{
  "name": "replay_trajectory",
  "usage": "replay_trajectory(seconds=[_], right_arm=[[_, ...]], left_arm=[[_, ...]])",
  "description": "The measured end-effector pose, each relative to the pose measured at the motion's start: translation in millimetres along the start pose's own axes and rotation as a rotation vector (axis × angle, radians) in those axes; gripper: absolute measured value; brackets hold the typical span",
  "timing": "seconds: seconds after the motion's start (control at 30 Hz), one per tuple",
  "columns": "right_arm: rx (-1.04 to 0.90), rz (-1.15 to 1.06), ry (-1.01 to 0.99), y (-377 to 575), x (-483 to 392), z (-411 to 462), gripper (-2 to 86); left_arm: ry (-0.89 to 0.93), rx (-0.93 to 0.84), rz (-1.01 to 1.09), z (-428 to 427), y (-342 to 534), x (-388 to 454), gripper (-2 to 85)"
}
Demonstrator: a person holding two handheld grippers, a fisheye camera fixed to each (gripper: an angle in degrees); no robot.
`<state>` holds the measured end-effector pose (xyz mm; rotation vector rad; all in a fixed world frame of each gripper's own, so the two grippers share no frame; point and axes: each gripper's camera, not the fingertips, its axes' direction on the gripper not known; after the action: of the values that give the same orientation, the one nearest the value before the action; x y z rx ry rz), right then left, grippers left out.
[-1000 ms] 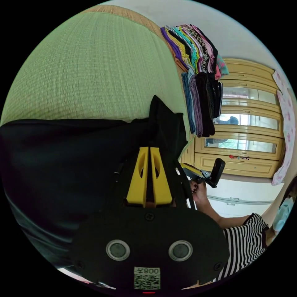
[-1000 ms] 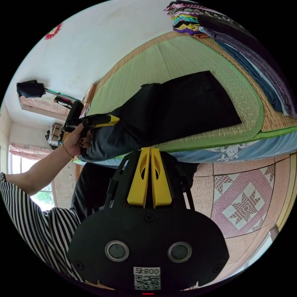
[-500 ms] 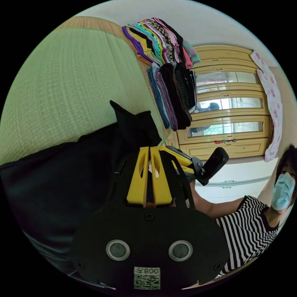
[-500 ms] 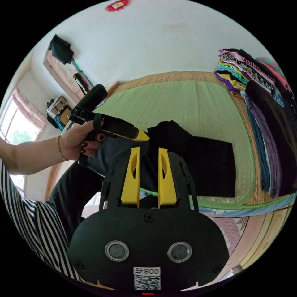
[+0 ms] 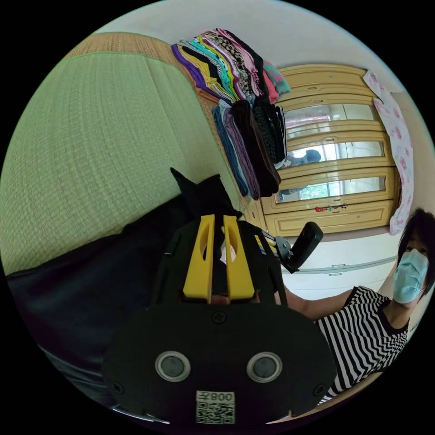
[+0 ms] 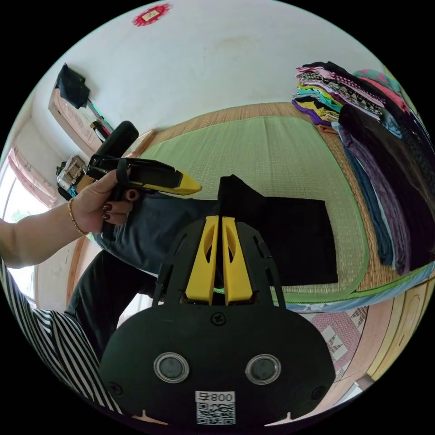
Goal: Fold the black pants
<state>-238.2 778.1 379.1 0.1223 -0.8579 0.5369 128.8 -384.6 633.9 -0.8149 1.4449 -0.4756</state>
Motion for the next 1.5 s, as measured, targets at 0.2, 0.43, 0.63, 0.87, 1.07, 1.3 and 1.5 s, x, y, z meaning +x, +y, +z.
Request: replay_trajectory(seconds=[0.2,0.43,0.63,0.87,1.07,1.3,1.5], right_arm=[[0.132,0.222,-0.021,57,74,-48,0.7],[0.113,0.453,-0.111,129,157,-44,0.6],[0.115,0.526,-0.169,165,190,-34,0.5],[0.117,0.538,-0.198,191,215,-29,0.5],[0.120,0.547,-0.212,207,230,-24,0.6],[0.117,0.549,-0.218,217,241,-17,0.6],[0.120,0.553,-0.226,220,246,-11,0.6]], left_arm=[[-0.052,-0.052,0.032,36,-33,16,6.7],[-0.243,-0.197,0.196,102,-76,61,7.1],[-0.413,-0.281,0.335,153,-108,100,7.1],[-0.587,-0.382,0.424,200,-127,127,4.1],[-0.570,-0.354,0.436,206,-129,141,1.9],[-0.561,-0.362,0.413,213,-129,147,3.4],[-0.540,-0.325,0.449,206,-123,159,3.4]])
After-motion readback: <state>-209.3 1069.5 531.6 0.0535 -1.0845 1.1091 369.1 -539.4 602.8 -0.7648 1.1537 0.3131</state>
